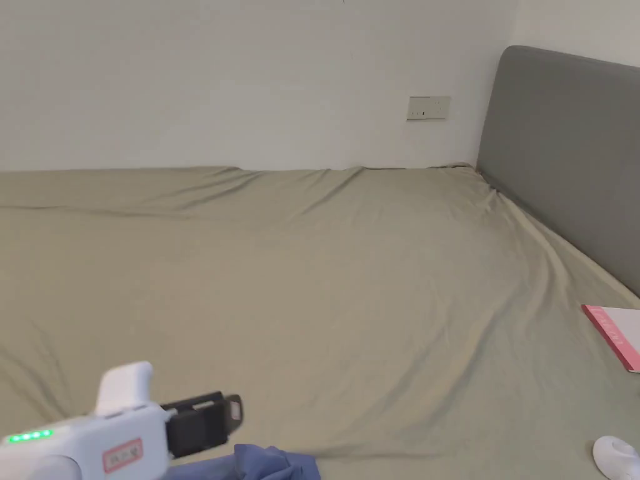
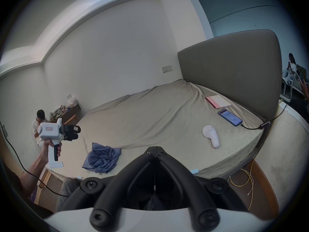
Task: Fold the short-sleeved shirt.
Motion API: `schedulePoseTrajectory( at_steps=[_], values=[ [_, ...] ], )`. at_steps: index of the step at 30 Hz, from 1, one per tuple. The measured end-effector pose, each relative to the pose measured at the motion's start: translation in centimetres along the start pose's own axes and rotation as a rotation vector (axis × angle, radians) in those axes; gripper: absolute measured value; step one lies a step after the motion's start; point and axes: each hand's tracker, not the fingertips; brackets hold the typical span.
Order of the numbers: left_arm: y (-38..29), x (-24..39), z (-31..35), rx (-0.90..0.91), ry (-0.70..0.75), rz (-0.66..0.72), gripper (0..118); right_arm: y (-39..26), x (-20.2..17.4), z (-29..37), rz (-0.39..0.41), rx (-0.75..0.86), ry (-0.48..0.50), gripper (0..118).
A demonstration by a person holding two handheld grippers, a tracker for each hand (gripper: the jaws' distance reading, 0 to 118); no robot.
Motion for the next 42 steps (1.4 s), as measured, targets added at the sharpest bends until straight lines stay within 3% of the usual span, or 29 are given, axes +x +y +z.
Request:
schedulePoseTrajectory(
  at_steps=[1, 2, 3, 4, 6, 10, 13, 18, 20, 23, 25, 26, 27, 28, 29, 30, 33, 36, 38, 40, 42],
  values=[
    [0.3, -0.3, 0.2, -0.02, 0.076, -0.015, 103, 0.0, -0.3, -0.4, 0.008, -0.003, 0.008, 7],
    [0.1, -0.4, 0.1, -0.052, 0.136, -0.045, 87, 0.0, -0.6, -0.8, 0.015, -0.009, 0.018, 7],
    [-0.5, -0.4, -0.1, -0.068, 0.164, -0.084, 54, -0.1, -0.8, -1.1, 0.022, -0.015, 0.027, 7],
    [-1.6, 0.3, -1.4, -0.095, 0.18, -0.134, 6, -0.2, -1.0, -1.6, 0.027, -0.022, 0.037, 7],
    [-3.8, 0.8, -2.9, -0.134, 0.16, -0.161, 6, -0.4, -1.6, -2.4, 0.03, -0.036, 0.051, 7],
    [-8.4, 3.3, -7.6, -0.281, -0.044, -0.111, 6, -0.5, -2.7, -3.3, 0.034, -0.059, 0.077, 7],
    [-10.0, 5.0, -11.8, -0.297, -0.039, -0.158, 5, -0.5, -3.0, -3.5, 0.028, -0.065, 0.095, 7],
    [-13.2, 6.1, -18.3, -0.487, -0.071, -0.146, 4, -0.8, -3.3, -3.6, 0.044, -0.087, 0.097, 7],
    [-13.9, 5.8, -19.0, -0.459, -0.151, -0.03, 4, -0.8, -3.5, -3.6, 0.044, -0.094, 0.094, 7],
    [-13.0, 6.6, -17.6, -0.411, -0.105, -0.13, 4, -0.7, -3.9, -3.4, 0.062, -0.094, 0.095, 7],
    [-11.3, 6.7, -15.5, -0.384, -0.106, -0.183, 6, -0.3, -4.0, -3.9, 0.058, -0.1, 0.126, 7],
    [-10.0, 6.4, -13.5, -0.331, -0.12, -0.184, 16, -0.1, -4.2, -4.3, 0.065, -0.104, 0.132, 7],
    [-8.6, 5.8, -11.3, -0.262, -0.166, -0.156, 35, 0.1, -4.5, -4.8, 0.079, -0.105, 0.135, 7],
    [-6.9, 4.7, -9.0, -0.196, -0.207, -0.108, 77, 0.4, -4.9, -5.2, 0.094, -0.105, 0.135, 7],
    [-5.4, 3.3, -6.6, -0.141, -0.24, -0.054, 104, 0.8, -5.5, -5.9, 0.108, -0.105, 0.148, 7],
    [-4.3, 2.0, -4.6, -0.093, -0.261, -0.014, 115, 1.2, -6.1, -6.6, 0.119, -0.105, 0.172, 7],
    [-1.7, -3.5, 0.4, -0.001, -0.175, 0.114, 115, 2.3, -9.4, -10.0, 0.196, -0.14, 0.255, 7],
    [-1.5, -8.8, 2.3, -0.012, -0.029, 0.14, 115, 1.8, -13.6, -15.7, 0.299, -0.226, 0.351, 7],
    [-2.2, -11.3, 2.3, -0.058, 0.059, 0.141, 115, 0.0, -16.4, -21.4, 0.312, -0.393, 0.428, 7],
    [-3.7, -12.7, 1.0, -0.118, 0.037, 0.157, 115, -3.0, -18.1, -26.8, 0.298, -0.54, 0.496, 7],
    [-5.0, -13.4, -1.4, -0.221, -0.006, 0.161, 115, -6.2, -19.5, -31.3, 0.299, -0.682, 0.468, 7]
  ],
)
